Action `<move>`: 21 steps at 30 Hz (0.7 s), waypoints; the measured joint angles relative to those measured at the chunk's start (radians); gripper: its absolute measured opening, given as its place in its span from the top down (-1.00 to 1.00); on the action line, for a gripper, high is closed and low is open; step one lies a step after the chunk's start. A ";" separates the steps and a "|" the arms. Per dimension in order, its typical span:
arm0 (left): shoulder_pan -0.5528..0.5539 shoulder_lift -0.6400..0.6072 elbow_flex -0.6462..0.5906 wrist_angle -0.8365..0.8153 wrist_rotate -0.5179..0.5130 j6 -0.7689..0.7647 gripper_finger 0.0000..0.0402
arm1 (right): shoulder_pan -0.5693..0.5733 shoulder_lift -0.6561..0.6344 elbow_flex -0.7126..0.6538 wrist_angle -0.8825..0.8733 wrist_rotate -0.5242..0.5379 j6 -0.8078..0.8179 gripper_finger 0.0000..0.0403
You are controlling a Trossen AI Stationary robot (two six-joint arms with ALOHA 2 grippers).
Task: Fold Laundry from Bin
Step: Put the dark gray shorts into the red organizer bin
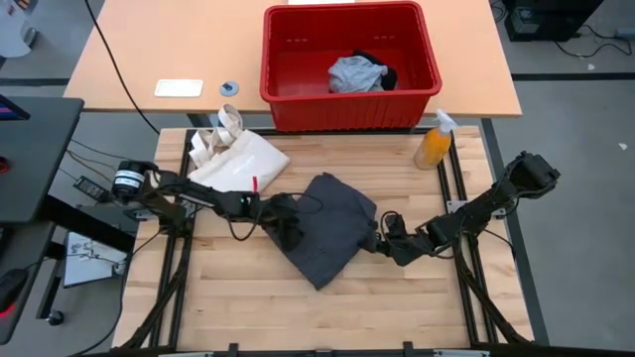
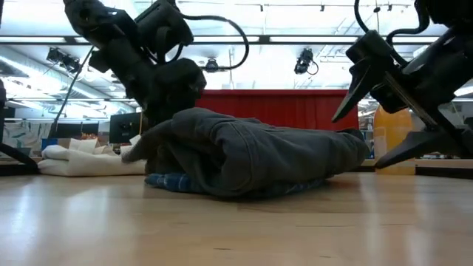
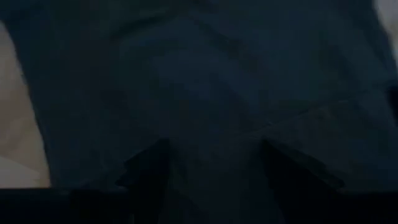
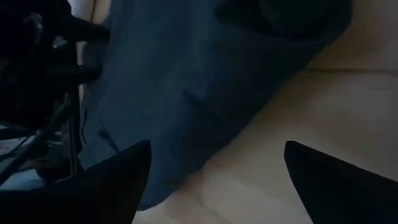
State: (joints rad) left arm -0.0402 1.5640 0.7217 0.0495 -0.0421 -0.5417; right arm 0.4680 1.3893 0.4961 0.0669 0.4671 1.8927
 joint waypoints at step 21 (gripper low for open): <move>-0.086 0.109 0.003 0.067 0.002 -0.099 -0.29 | -0.163 0.000 0.001 0.140 -0.193 -0.143 -0.85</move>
State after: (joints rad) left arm -0.1265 1.6726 0.7249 0.1168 -0.0399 -0.6407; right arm 0.3049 1.3889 0.4973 0.2073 0.2745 1.7494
